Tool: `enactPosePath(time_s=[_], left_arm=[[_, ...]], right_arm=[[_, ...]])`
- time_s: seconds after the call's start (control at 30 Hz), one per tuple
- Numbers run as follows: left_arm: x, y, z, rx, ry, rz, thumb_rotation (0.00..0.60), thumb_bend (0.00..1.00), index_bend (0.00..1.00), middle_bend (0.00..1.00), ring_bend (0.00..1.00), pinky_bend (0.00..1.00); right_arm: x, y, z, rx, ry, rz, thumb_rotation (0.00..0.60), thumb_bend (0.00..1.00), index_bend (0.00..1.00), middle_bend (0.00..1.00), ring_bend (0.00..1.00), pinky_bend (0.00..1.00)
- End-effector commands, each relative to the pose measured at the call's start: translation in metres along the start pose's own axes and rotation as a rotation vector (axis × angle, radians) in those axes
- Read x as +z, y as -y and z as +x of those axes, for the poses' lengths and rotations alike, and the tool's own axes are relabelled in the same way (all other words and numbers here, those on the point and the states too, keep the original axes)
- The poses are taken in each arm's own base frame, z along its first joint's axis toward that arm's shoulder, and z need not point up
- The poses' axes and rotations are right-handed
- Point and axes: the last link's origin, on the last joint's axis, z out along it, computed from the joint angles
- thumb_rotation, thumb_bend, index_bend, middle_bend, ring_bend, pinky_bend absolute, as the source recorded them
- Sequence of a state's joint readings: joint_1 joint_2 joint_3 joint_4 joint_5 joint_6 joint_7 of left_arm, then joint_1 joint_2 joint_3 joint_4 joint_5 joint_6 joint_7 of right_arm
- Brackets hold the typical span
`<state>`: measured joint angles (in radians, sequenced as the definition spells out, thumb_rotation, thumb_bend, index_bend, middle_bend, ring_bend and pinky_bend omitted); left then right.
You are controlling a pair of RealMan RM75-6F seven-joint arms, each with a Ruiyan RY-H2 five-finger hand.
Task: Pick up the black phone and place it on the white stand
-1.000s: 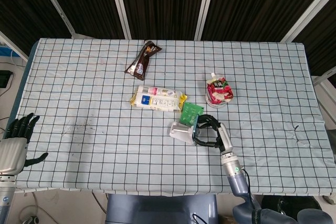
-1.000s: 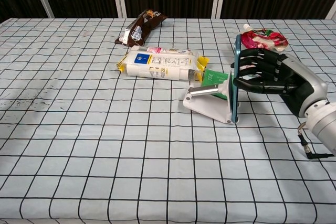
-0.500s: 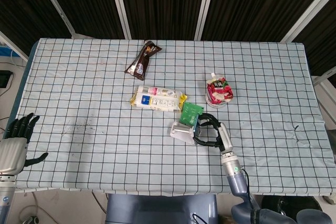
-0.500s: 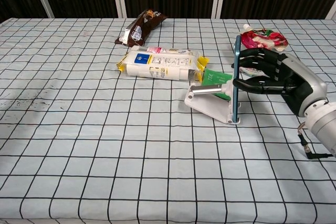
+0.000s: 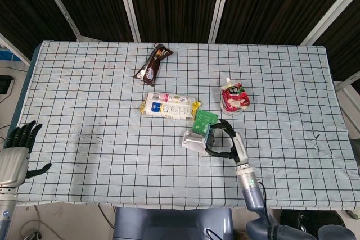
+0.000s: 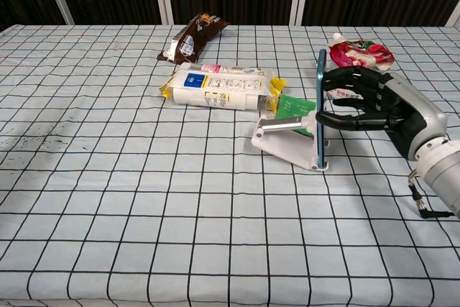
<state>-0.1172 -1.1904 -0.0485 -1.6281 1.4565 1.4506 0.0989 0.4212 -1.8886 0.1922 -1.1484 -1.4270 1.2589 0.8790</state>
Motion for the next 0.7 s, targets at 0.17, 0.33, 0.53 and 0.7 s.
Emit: enactPosePath(time_s=[0.17,0.33,0.53,0.7], left_arm=[[0.0,0.0,0.0,-0.004,-0.002,-0.002,0.6,0.0,0.0,0.0,0.0,0.0],[0.0,0.0,0.001,-0.007,-0.004,-0.003,0.6,0.0,0.0,0.0,0.0,0.0],[0.0,0.0,0.002,-0.014,-0.007,-0.005,0.6,0.0,0.0,0.0,0.0,0.0],[0.0,0.0,0.002,-0.021,-0.009,-0.008,0.6,0.0,0.0,0.0,0.0,0.0]], right_arm=[[-0.002,0.004,-0.004,-0.003,0.005,0.006,0.6,0.14,0.41,0.33,0.1,0.17],[0.0,0.008,-0.009,-0.023,0.028,0.01,0.6,0.11,0.24,0.22,0.03,0.16],[0.005,0.014,-0.012,-0.043,0.034,0.016,0.6,0.1,0.13,0.12,0.0,0.15],[0.005,0.018,-0.011,-0.054,0.025,0.018,0.6,0.09,0.06,0.08,0.0,0.14]])
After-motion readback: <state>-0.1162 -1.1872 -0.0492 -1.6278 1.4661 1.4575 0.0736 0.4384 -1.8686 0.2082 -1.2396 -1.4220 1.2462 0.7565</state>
